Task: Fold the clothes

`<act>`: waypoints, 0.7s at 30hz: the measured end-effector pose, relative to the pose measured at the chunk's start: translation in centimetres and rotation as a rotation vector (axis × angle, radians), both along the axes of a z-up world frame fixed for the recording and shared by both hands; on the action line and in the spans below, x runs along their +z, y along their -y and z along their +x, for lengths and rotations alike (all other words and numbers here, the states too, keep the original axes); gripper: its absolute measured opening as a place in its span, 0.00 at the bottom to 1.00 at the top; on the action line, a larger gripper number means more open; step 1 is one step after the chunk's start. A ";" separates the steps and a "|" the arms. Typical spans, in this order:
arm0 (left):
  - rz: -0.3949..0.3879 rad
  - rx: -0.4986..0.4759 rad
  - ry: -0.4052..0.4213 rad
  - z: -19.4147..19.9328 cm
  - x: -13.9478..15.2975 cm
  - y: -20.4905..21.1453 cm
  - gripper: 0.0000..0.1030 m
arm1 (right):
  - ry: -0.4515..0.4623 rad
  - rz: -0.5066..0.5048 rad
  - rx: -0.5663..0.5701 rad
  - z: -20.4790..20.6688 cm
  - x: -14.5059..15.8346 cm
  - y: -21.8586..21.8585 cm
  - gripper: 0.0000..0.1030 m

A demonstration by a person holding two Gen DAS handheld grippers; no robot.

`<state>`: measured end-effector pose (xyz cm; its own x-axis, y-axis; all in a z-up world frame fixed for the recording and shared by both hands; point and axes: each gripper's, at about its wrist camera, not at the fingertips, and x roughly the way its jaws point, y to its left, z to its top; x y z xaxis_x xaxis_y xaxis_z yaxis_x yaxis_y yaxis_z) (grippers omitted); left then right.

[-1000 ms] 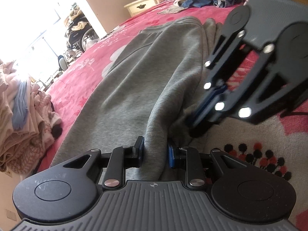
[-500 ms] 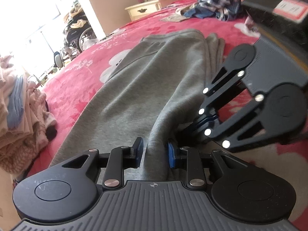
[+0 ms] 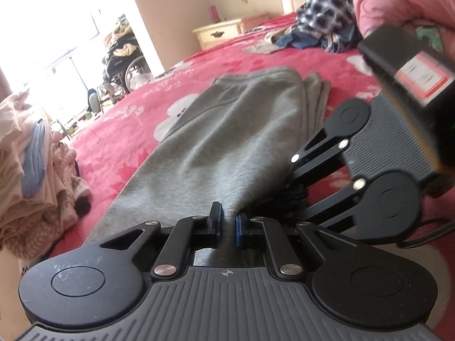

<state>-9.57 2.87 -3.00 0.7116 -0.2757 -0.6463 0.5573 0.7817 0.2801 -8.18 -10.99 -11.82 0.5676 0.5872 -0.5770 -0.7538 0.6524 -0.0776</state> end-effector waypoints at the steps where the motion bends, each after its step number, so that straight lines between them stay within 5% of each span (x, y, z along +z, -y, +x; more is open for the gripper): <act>1: -0.001 0.001 -0.003 -0.1 0.0 0.0 0.07 | 0.005 -0.005 -0.004 0.0 -0.1 -0.1 0.00; 12: 0.240 -0.098 0.135 -2.8 -5.4 2.1 0.11 | 0.009 -0.008 -0.029 -0.2 -0.2 0.8 0.00; 21: 0.280 -0.098 0.166 -3.0 -6.1 2.5 0.13 | -0.074 0.061 -0.079 -0.3 1.1 4.3 0.03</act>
